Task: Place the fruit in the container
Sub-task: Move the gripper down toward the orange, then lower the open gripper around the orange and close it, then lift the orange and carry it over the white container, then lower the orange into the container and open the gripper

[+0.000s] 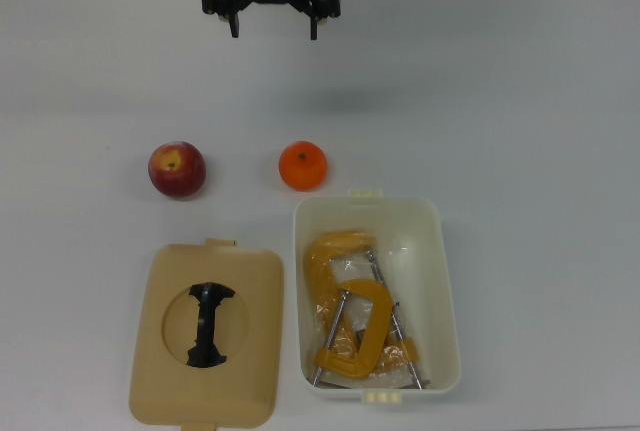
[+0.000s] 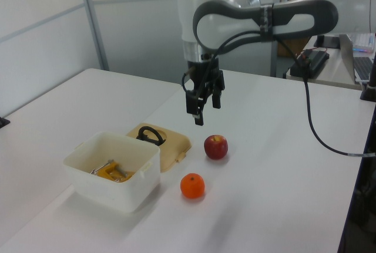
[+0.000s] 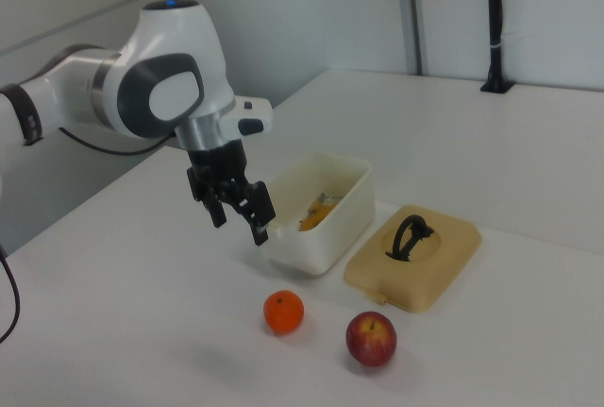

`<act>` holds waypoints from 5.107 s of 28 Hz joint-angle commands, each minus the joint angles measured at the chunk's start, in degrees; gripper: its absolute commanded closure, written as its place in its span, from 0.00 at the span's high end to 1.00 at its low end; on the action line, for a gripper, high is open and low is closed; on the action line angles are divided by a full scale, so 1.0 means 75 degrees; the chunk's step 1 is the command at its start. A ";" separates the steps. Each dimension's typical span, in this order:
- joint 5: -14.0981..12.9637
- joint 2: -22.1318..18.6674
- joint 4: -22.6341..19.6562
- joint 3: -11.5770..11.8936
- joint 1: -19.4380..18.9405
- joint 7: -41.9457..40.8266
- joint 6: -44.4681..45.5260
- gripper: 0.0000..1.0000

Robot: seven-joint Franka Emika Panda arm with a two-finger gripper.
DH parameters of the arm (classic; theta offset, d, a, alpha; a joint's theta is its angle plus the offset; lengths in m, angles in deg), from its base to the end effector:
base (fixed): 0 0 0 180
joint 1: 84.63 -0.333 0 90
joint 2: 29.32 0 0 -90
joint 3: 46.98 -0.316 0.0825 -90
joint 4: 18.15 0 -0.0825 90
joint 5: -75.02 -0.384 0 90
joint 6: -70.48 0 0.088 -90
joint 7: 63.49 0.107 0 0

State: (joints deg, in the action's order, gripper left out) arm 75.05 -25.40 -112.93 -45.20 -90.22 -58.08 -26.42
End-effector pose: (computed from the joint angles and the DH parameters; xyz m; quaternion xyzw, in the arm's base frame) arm 0.5792 0.0390 0.5564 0.9998 -0.0139 -0.0155 0.0026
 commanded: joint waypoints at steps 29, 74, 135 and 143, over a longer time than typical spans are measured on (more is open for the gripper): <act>0.2046 0.2055 -0.1261 -0.0566 -0.0075 0.1516 -0.2279 1.00; 0.2058 0.2910 -0.0792 -0.0730 -0.0004 0.1774 -0.3568 1.00; 0.1179 0.3192 0.1927 -0.0800 -0.0110 0.2946 -0.3627 1.00; 0.1144 0.2900 0.1857 -0.0718 -0.0005 0.2806 -0.3172 1.00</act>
State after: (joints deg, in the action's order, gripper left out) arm 82.82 -1.81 -99.19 -51.17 -90.67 -37.39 -53.99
